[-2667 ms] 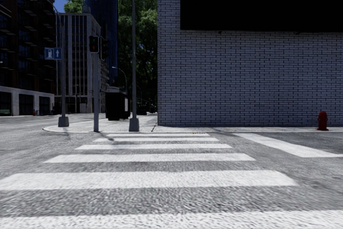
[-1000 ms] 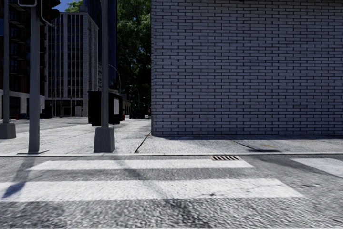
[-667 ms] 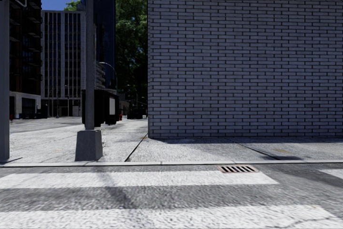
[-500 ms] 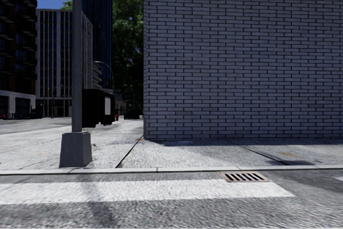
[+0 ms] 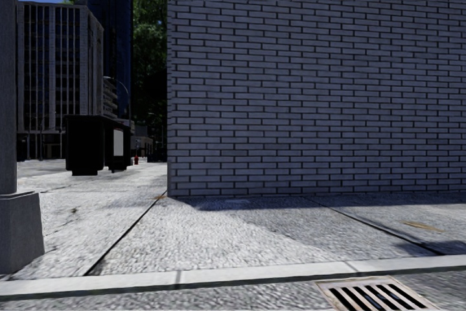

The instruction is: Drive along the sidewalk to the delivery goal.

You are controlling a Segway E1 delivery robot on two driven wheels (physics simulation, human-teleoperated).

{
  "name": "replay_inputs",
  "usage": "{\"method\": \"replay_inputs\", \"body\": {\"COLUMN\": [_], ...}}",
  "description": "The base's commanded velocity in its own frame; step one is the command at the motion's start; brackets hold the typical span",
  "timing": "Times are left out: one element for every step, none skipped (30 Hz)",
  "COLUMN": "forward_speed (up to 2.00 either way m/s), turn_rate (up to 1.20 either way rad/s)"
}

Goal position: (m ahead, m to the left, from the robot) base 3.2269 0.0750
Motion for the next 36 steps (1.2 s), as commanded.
{"method": "replay_inputs", "body": {"forward_speed": [2.0,2.0,2.0,2.0,1.94,1.84,1.84,1.7,1.62,1.6,1.59,1.59,1.59,1.59,1.59,1.59,1.59,1.59,1.59,1.59,1.59,1.59,1.59,1.59,1.59,1.59,1.59,1.59,1.59,1.59,1.59,1.59,1.59,1.59,1.59,1.59], "turn_rate": [-0.37,-0.31,-0.23,0.0,0.0,0.0,0.0,0.0,0.0,0.0,0.0,0.0,0.0,0.0,0.0,0.0,0.0,0.0,0.0,0.0,0.0,0.0,0.0,0.0,0.0,0.0,0.0,0.0,0.0,0.0,0.0,0.04,0.09,0.15,0.15,0.19]}}
